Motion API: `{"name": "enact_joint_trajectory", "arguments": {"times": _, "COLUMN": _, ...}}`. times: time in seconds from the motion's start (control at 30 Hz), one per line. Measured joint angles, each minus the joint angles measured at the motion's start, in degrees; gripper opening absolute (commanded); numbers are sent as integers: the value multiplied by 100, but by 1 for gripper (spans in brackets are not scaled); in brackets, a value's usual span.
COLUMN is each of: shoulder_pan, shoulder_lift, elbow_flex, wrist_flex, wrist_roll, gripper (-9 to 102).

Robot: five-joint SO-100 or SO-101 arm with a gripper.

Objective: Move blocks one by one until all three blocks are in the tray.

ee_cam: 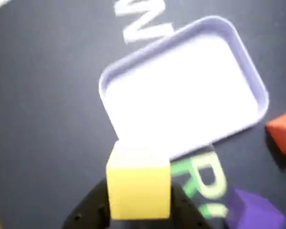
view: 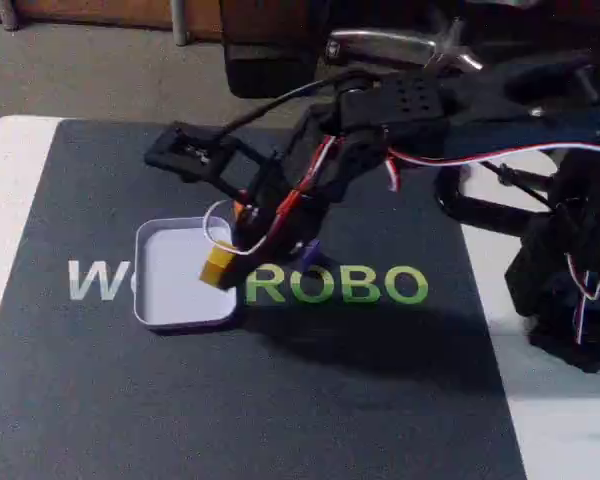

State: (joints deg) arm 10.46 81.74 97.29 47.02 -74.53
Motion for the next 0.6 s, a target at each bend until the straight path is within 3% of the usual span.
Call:
{"name": "enact_joint_trajectory", "arguments": {"times": 0.27, "shoulder_pan": 62, "shoulder_lift": -1099, "elbow_flex": -1257, "wrist_flex": 264, "wrist_roll": 272, "gripper": -8}}
{"name": "enact_joint_trajectory", "arguments": {"times": 0.6, "shoulder_pan": 141, "shoulder_lift": -1424, "elbow_flex": -1415, "wrist_flex": 334, "wrist_roll": 18, "gripper": -8}}
